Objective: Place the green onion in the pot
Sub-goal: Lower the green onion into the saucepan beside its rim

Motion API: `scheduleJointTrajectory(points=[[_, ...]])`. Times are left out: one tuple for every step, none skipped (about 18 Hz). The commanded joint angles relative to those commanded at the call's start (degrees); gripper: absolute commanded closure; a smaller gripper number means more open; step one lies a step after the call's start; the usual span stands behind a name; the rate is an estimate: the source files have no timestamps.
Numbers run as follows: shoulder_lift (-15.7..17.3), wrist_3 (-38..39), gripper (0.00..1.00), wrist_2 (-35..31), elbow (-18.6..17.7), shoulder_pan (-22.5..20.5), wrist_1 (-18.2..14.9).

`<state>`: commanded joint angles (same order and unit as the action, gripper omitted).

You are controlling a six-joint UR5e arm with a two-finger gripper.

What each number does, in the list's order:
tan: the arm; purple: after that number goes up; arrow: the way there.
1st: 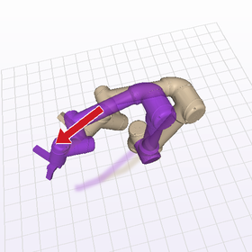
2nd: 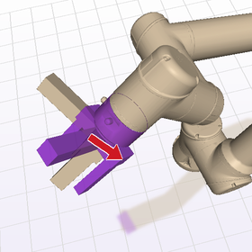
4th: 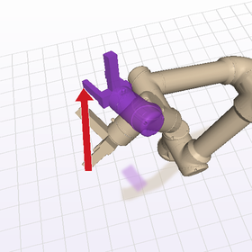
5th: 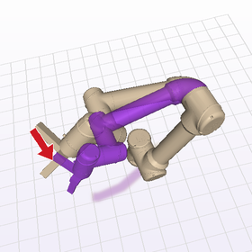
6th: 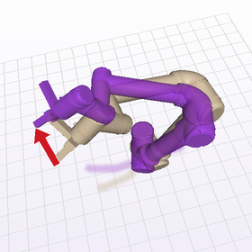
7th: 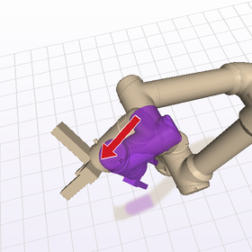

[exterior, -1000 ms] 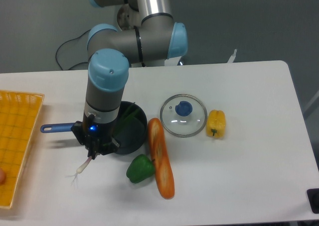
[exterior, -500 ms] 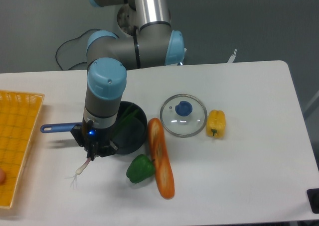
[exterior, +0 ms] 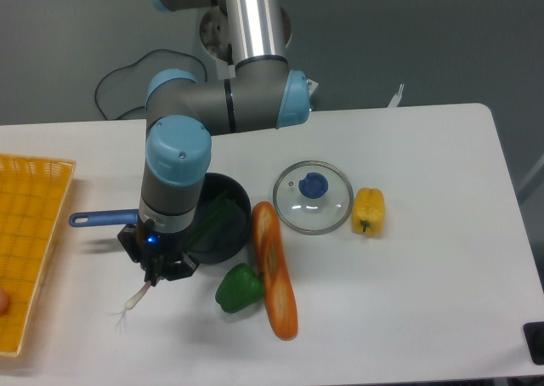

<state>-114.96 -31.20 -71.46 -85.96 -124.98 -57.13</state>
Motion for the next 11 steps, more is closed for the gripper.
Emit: scheduleJointTrajectory(points=[[-0.09,0.0,1.0,0.0,-0.09,0.18,0.0],[-0.09,0.0,1.0,0.0,-0.18,0.18,0.09],[-0.17,-0.09,1.0,0.0,-0.18,0.18,0.09],[-0.18,-0.17,1.0,0.0,-0.18,0.18,0.09],[-0.26,-0.7,1.0,0.09,-0.18,0.18,0.09],[-0.44,-1.49,1.0,0.26,-0.18,0.18,0.09],[-0.53,-1.76,1.0,0.96,-0.26,0.18,0.09],[-0.61,-2.02,1.0,1.58,-0.26,0.18,0.09],[-0.62,-2.11,1.0,1.67,-0.26,0.09,0.09],[-0.62,-2.2,1.0,1.67,-0.53,0.09,0.09],[-0.62,-2.37,1.0,1.67,-0.62,0.09,0.09]])
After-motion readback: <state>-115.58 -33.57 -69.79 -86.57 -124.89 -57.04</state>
